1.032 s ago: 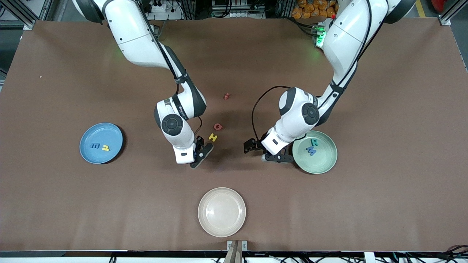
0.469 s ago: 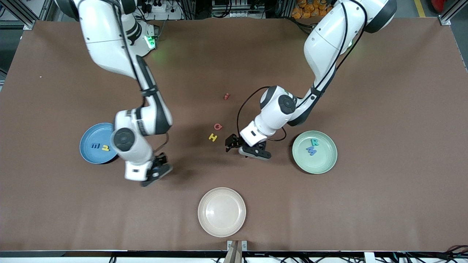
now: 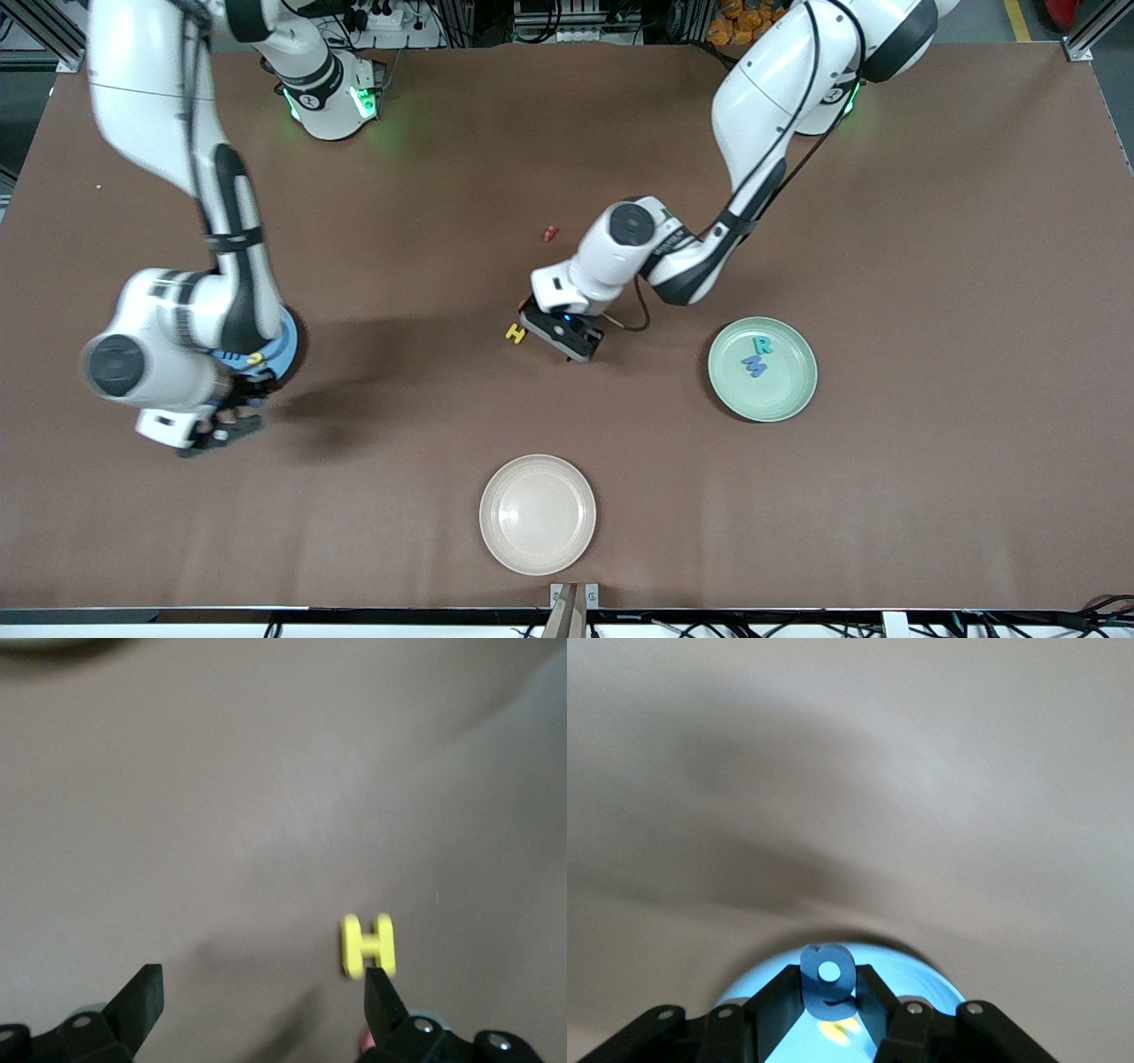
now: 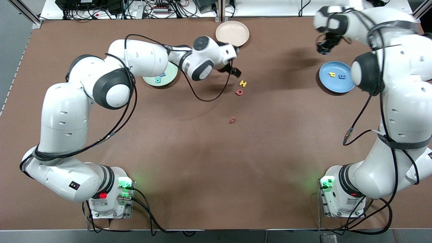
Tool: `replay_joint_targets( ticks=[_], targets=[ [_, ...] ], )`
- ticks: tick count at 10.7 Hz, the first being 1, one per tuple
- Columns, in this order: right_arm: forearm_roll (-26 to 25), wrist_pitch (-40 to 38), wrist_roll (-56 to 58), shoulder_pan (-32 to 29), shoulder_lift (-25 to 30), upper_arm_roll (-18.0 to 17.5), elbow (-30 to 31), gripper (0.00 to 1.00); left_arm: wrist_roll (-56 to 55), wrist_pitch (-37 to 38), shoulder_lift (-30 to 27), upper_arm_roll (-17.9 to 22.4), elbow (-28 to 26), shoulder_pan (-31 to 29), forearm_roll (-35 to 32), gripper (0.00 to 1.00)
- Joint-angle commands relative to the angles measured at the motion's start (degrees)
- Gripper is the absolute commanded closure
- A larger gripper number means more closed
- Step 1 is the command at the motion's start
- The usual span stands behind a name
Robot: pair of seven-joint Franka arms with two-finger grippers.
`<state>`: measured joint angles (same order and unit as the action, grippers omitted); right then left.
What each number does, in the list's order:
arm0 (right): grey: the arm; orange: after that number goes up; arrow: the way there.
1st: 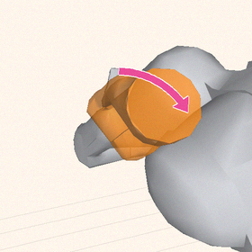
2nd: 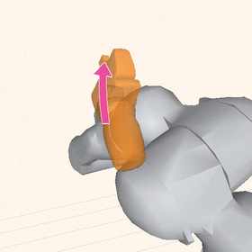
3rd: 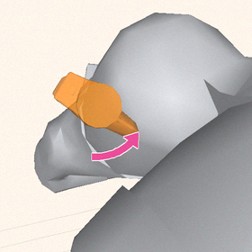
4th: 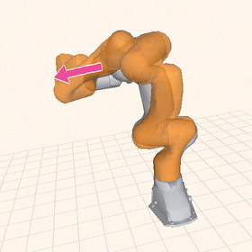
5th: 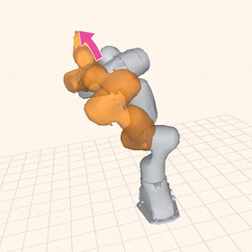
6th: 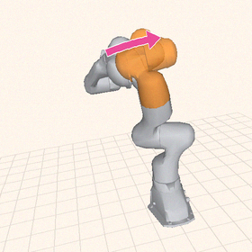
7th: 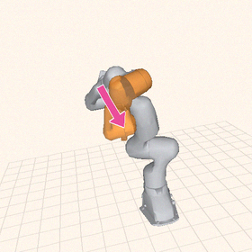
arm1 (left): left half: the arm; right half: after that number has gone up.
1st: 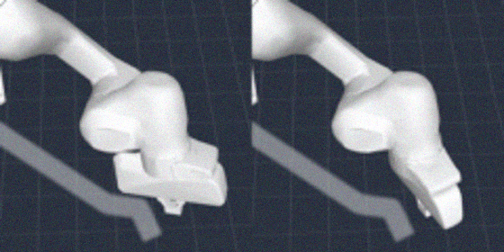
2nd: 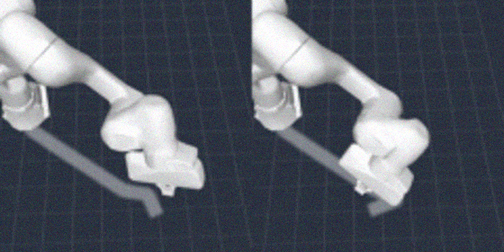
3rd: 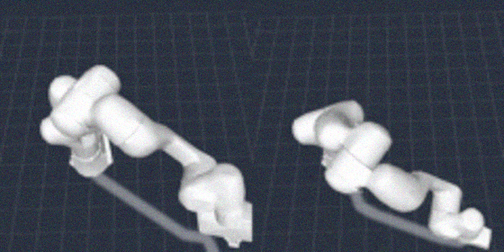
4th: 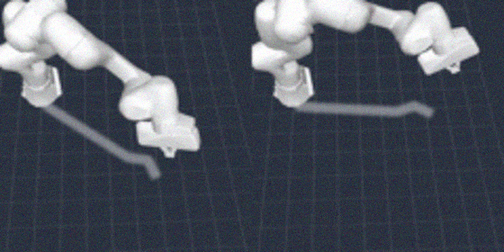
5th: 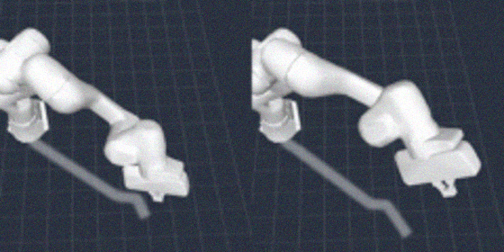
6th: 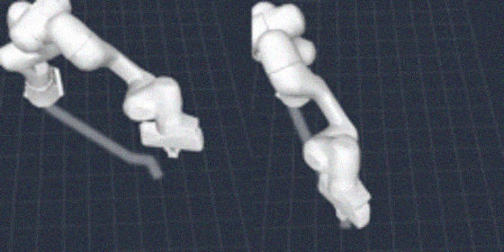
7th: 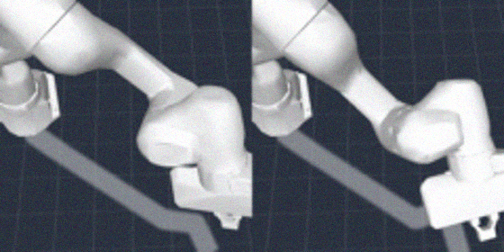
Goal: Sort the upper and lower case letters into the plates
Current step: 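Place the blue e on the blue plate with the right gripper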
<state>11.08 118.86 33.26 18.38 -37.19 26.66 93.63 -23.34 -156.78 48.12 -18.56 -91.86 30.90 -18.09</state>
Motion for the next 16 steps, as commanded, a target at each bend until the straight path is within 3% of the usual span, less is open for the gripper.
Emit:
replay_joint_targets(
  ticks=[1, 5, 6, 7, 8, 16],
  targets=[
    [-0.18, -6.6, 3.47, -5.01, 2.38, -1.17, 1.29, 1.0, -13.42, 10.5, 0.74, -4.87, 3.18, 0.49, -18.12, 0.0],
    [4.2, -16.45, 3.3, -5.2, 2.3, -1.26, 1.3, 1.0, -16.92, 10.62, 2.4, -5.88, 3.09, -0.22, -20.84, 0.0],
    [5.08, -17.08, 2.86, -5.11, 1.95, -1.26, 1.21, 0.82, -17.0, 10.44, 3.98, -5.88, 3.53, 0.21, -21.02, 0.0],
    [5.87, -16.82, 1.82, -5.37, 1.6, -1.26, 1.12, 0.33, -17.18, 10.44, 4.95, -6.05, 4.66, 0.39, -20.58, 0.0],
    [5.97, -16.3, 1.98, -5.72, 1.33, -1.26, 1.12, 0.0, -18.57, 10.44, 5.57, -6.84, 6.24, 0.74, -20.4, 0.0],
    [5.97, -10.14, 2.51, -6.52, -0.69, -1.61, 1.12, 0.0, -21.92, 10.53, 6.02, -8.07, 6.35, 1.01, -20.49, 0.03]
  ],
)
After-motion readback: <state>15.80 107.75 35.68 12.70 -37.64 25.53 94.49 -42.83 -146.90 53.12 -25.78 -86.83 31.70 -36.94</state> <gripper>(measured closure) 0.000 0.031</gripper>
